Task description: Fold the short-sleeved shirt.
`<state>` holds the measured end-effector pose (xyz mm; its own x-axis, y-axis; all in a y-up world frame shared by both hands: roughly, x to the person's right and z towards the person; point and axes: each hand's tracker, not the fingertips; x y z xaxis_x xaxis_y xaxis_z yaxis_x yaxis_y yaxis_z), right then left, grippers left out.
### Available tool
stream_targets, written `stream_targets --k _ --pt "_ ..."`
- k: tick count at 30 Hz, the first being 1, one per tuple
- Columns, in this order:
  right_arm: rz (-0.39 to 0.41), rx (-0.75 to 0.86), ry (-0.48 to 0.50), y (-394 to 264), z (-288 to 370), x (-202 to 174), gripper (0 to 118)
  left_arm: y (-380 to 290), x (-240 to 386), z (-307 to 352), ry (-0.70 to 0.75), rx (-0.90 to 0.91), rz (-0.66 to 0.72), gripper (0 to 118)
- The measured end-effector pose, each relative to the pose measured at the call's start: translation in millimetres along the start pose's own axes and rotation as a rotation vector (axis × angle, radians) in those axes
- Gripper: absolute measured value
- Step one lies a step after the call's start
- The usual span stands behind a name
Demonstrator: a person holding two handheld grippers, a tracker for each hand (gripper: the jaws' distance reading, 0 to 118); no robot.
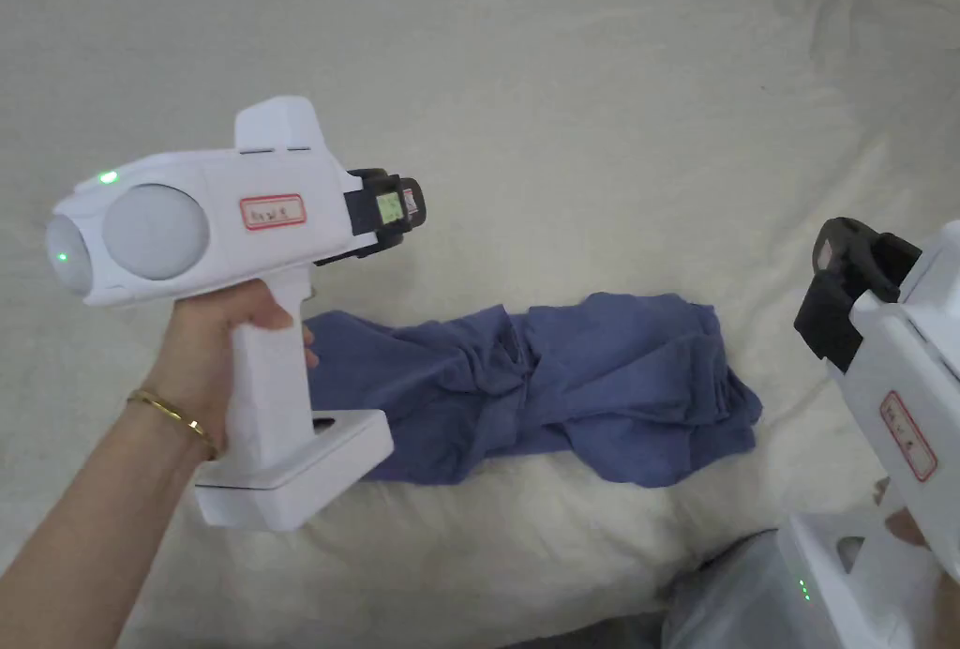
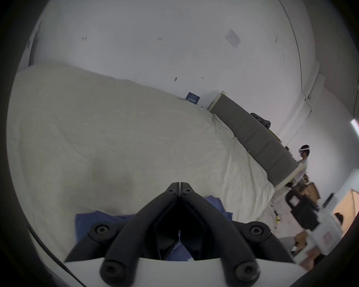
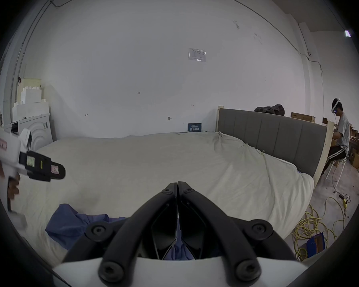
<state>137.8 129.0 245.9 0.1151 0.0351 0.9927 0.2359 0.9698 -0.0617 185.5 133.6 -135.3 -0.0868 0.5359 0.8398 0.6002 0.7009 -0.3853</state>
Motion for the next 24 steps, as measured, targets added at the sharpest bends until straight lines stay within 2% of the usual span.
stream_targets --k 2,6,10,16,20,21,22,24 --pt "0.001 0.002 0.007 1 -1 -4 0 11 -20 10 0.031 -0.02 0.015 0" --pt "0.007 0.004 0.022 2 -1 -10 0 20 -69 25 -0.017 -0.098 0.169 0" --pt "0.017 -0.002 0.032 2 -2 -15 0 11 -106 25 0.011 -0.192 0.188 0" --pt "0.039 -0.014 0.027 1 -3 -20 0 -12 -156 23 -0.04 -0.247 0.299 0" --pt "0.043 -0.024 0.016 1 -4 -22 0 -22 -172 22 -0.072 -0.28 0.316 0" --pt "0.045 -0.027 0.013 0 -5 -23 0 -23 -176 21 -0.075 -0.292 0.329 2" --pt "0.047 -0.029 0.013 0 -5 -24 0 -24 -179 21 -0.076 -0.302 0.346 9" --pt "0.053 -0.035 0.011 -1 -5 -27 0 -26 -183 19 -0.061 -0.307 0.355 16"
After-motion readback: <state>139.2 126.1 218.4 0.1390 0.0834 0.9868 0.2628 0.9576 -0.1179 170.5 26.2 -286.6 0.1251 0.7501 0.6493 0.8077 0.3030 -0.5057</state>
